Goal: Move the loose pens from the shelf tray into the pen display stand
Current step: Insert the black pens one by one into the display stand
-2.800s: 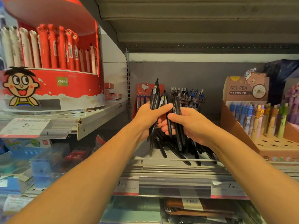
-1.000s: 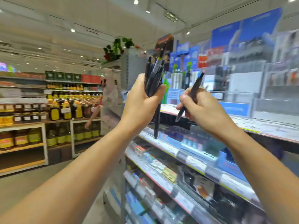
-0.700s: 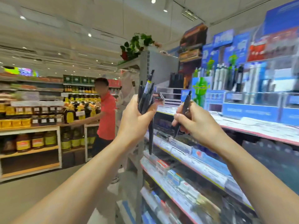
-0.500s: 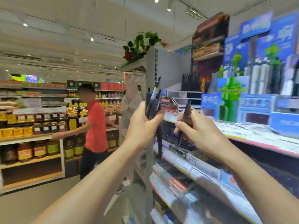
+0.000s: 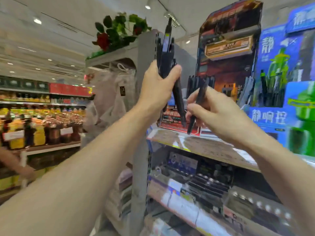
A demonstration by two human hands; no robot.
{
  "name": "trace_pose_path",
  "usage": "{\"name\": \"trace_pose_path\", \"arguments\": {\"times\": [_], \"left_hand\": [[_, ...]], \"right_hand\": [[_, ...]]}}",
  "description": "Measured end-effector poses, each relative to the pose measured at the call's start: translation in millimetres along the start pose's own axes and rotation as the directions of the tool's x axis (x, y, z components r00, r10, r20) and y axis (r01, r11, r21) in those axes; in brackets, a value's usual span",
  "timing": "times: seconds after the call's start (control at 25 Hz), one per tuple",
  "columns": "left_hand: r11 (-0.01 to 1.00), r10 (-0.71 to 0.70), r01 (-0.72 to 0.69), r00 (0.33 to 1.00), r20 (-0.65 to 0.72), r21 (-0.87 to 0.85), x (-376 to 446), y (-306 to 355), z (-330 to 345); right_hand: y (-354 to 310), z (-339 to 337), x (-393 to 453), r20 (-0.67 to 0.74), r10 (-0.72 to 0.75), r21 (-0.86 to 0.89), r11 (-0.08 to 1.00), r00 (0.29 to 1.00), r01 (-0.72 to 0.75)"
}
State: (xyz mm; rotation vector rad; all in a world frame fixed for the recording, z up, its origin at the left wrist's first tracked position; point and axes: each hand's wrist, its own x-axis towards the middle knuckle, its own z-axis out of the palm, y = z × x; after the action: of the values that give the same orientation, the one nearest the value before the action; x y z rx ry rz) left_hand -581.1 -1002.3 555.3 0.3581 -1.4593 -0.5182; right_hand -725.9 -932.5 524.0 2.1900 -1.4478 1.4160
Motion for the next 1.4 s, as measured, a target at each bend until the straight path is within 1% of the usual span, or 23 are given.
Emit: {"name": "trace_pose_path", "arguments": {"times": [0.12, 0.24, 0.4, 0.52, 0.64, 0.72, 0.8, 0.96, 1.08, 1.16, 1.28, 1.4], "left_hand": [[0.992, 0.051, -0.040, 0.995, 0.087, -0.120, 51.2, -28.6, 3.2], [0.964, 0.062, -0.022, 0.987, 0.146, -0.263, 90.7, -53.1, 7.8], [0.929, 0.073, 0.007, 0.977, 0.200, -0.371, 119.9, -73.7, 15.8], [0.891, 0.073, 0.033, 0.974, 0.213, -0.453, 130.4, -79.4, 20.9], [0.859, 0.070, 0.054, 0.972, 0.223, -0.509, 138.2, -82.3, 24.4], [0.862, 0.101, 0.033, 0.967, 0.235, -0.506, 141.9, -82.6, 26.1], [0.874, 0.125, 0.012, 0.960, 0.249, -0.486, 145.1, -85.1, 27.8], [0.897, 0.109, 0.013, 0.962, 0.249, -0.442, 152.6, -91.6, 33.7], [0.900, 0.102, 0.009, 0.968, 0.231, -0.435, 158.5, -95.4, 38.7], [0.904, 0.101, 0.003, 0.970, 0.220, -0.428, 162.6, -96.7, 40.6], [0.887, 0.092, 0.030, 0.967, 0.239, -0.460, 168.8, -96.8, 42.8], [0.894, 0.087, 0.049, 0.956, 0.280, -0.446, 173.6, -96.3, 46.0]], "right_hand": [[1.5, 9.0, 38.9, -0.127, 0.063, -0.069, 0.995, 0.990, -0.072], [3.5, 17.1, 67.6, -0.212, 0.136, -0.146, 0.975, 0.968, -0.169], [8.5, 17.8, 91.7, -0.312, 0.168, -0.192, 0.953, 0.935, -0.235], [12.6, 8.6, 107.7, -0.366, 0.195, -0.207, 0.936, 0.910, -0.284], [22.9, -1.9, 127.5, -0.380, 0.254, -0.203, 0.915, 0.890, -0.348], [32.2, -8.0, 140.7, -0.392, 0.313, -0.143, 0.908, 0.865, -0.393], [43.2, -11.4, 151.0, -0.374, 0.345, -0.102, 0.907, 0.861, -0.408], [64.3, -13.9, 167.5, -0.335, 0.335, -0.137, 0.907, 0.880, -0.398], [76.2, -15.7, 180.2, -0.307, 0.385, -0.171, 0.877, 0.870, -0.448], [82.3, -18.4, 188.4, -0.295, 0.424, -0.164, 0.860, 0.856, -0.483], [87.9, -21.8, 195.7, -0.295, 0.417, -0.154, 0.867, 0.860, -0.474], [90.3, -23.4, 200.8, -0.293, 0.373, -0.179, 0.883, 0.880, -0.434]]}}
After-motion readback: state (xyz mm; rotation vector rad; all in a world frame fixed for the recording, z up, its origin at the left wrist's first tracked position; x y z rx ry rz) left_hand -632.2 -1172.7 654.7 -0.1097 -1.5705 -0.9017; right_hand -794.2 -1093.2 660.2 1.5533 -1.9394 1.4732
